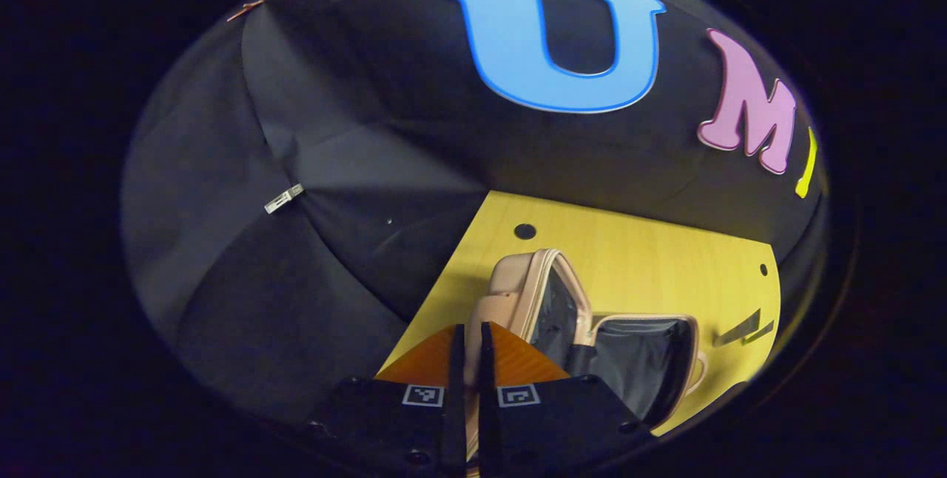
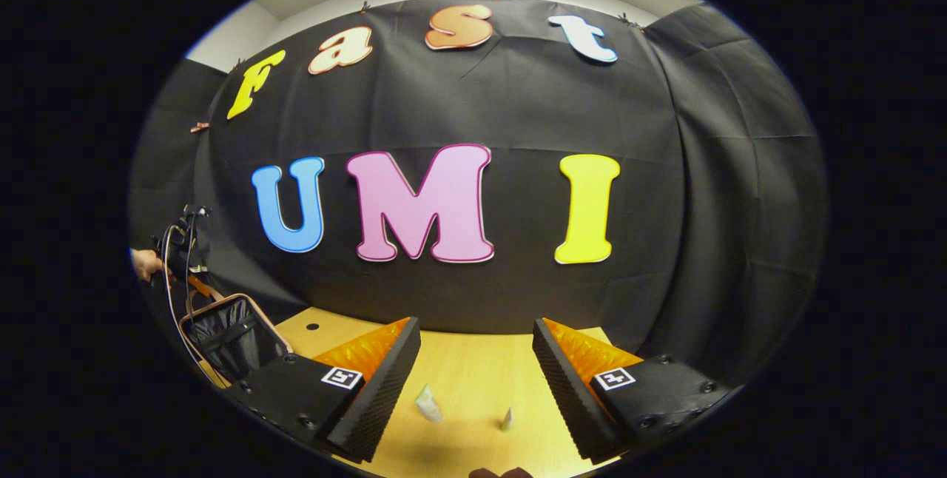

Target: First open the suitcase, pack the skin care products into it, and then close the suitcase.

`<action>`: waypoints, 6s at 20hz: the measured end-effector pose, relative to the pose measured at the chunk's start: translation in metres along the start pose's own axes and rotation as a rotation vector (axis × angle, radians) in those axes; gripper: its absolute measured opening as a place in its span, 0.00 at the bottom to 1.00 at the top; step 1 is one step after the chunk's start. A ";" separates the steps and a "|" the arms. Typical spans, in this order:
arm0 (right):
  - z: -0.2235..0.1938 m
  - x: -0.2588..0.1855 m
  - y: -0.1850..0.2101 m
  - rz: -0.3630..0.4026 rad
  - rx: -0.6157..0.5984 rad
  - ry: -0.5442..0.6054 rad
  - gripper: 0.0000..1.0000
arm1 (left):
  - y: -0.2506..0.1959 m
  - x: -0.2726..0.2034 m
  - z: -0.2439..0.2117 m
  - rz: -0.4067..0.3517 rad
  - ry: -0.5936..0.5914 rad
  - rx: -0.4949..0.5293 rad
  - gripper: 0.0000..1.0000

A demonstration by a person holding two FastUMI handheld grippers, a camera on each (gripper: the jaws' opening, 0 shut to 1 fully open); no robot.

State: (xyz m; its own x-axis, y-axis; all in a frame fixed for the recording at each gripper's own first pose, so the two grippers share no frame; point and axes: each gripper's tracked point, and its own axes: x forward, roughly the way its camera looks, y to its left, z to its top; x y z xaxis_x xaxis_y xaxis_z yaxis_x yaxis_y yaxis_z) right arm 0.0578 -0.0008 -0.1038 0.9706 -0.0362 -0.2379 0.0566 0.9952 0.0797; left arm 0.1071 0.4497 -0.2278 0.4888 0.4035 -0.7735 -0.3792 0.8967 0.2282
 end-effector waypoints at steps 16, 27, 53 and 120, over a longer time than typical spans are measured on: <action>-0.020 0.022 0.072 -0.116 -0.012 0.091 0.97 | 0.075 0.164 -0.083 -0.081 0.126 -0.018 0.48; 0.031 0.013 0.026 -0.190 -0.151 -0.102 0.96 | -0.094 -0.108 0.105 -0.412 -0.665 0.111 0.96; -0.137 0.078 -0.068 0.021 -0.099 0.166 0.97 | -0.597 -0.026 -0.182 -0.768 0.074 0.437 0.97; -0.276 -0.008 0.224 0.238 0.156 0.780 0.96 | 0.129 0.100 -0.132 -0.041 0.339 -0.449 0.91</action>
State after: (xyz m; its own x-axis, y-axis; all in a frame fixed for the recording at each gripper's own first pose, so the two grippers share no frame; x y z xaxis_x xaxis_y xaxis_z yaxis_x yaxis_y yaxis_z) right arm -0.0022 0.2474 -0.3508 0.5228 0.3041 -0.7963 -0.0418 0.9422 0.3324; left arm 0.0031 0.5815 -0.3537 0.2583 0.2225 -0.9401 -0.6988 0.7150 -0.0227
